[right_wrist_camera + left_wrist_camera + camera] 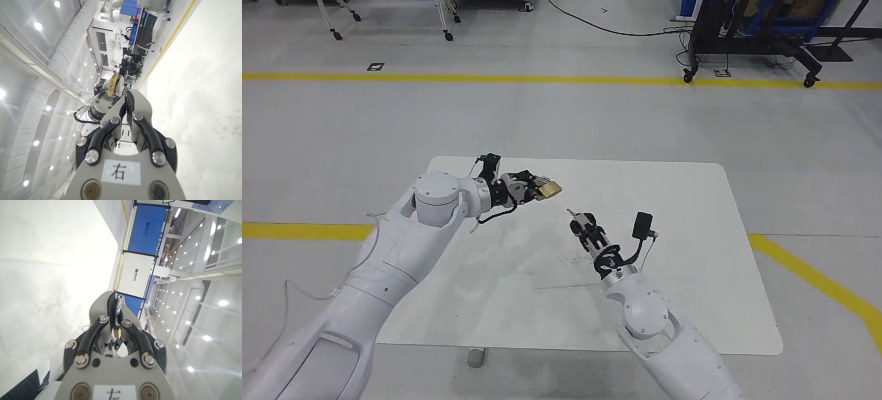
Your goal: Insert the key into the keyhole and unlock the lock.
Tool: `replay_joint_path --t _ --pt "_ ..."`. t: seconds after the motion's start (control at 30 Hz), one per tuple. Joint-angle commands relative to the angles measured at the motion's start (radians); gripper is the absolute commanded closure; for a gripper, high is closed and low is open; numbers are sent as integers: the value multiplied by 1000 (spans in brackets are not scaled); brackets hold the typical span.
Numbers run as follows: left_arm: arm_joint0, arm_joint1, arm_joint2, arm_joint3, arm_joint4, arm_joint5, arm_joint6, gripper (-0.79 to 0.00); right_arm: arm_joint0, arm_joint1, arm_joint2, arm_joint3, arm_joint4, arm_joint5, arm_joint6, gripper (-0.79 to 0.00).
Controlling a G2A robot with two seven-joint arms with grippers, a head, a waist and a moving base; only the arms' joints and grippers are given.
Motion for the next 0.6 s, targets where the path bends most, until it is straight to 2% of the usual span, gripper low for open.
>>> replay_joint_path --t 0.0,0.27,0.57 --pt "2 -1 -2 -2 11 1 5 0 -7 -3 -3 -28 10 29 -9 0" --pt "7 -8 -9 -2 31 19 -16 0 4 -17 -24 -56 19 43 -10 0" --pt "8 -18 -12 6 50 20 -43 0 51 -39 -39 -5 46 55 -39 0"
